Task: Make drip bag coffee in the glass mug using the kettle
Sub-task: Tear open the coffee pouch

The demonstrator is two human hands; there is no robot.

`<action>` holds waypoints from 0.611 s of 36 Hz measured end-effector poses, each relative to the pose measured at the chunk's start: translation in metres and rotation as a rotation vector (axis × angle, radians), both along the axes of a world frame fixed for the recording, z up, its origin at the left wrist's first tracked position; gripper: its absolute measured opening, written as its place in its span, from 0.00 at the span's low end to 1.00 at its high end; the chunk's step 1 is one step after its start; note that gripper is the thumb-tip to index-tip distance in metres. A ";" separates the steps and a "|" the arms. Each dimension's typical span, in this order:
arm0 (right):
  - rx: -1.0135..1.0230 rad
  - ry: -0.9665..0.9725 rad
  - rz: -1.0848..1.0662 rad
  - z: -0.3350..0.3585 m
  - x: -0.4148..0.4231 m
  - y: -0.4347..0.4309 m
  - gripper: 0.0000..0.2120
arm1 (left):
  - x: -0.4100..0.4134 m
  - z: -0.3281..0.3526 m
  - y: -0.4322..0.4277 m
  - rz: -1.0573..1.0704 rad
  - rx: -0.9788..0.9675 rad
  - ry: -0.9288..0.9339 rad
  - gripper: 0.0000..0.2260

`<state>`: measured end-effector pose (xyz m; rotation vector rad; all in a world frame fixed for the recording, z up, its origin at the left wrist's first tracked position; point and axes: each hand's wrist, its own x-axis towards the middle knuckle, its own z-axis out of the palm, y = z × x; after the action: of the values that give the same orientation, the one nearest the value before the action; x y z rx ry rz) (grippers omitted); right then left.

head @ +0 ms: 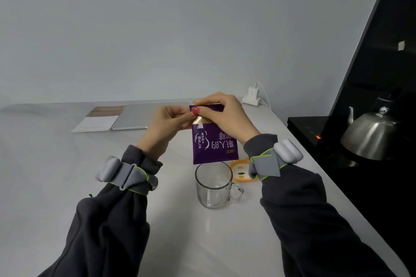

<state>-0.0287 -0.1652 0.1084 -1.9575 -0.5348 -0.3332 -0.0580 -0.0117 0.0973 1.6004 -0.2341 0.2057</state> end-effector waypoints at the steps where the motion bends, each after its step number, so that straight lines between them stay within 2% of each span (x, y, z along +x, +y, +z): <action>1: 0.000 0.018 0.018 0.001 0.001 0.002 0.08 | 0.000 0.000 -0.002 0.007 0.017 -0.010 0.05; 3: 0.033 0.024 0.005 0.003 0.003 0.005 0.04 | 0.001 0.000 -0.002 0.026 0.010 -0.022 0.04; 5: 0.123 0.036 -0.053 0.005 0.004 0.004 0.03 | 0.001 -0.002 -0.003 0.042 -0.014 0.006 0.09; 9: 0.425 0.162 -0.171 0.002 0.011 -0.003 0.03 | -0.004 -0.007 0.000 0.022 -0.004 0.064 0.07; 15: 0.618 0.279 -0.189 -0.008 0.012 -0.010 0.06 | -0.003 -0.013 0.003 0.054 -0.145 0.057 0.08; 19: 0.616 0.316 -0.199 -0.010 0.014 -0.011 0.02 | 0.002 -0.013 0.000 0.181 -0.228 0.026 0.08; 22: 0.427 0.193 -0.242 -0.014 0.017 -0.012 0.10 | 0.004 -0.014 0.001 0.237 -0.207 -0.009 0.09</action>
<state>-0.0121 -0.1768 0.0945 -1.6145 -0.0877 -0.3716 -0.0535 -0.0110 0.0837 1.4188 -0.0276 0.4071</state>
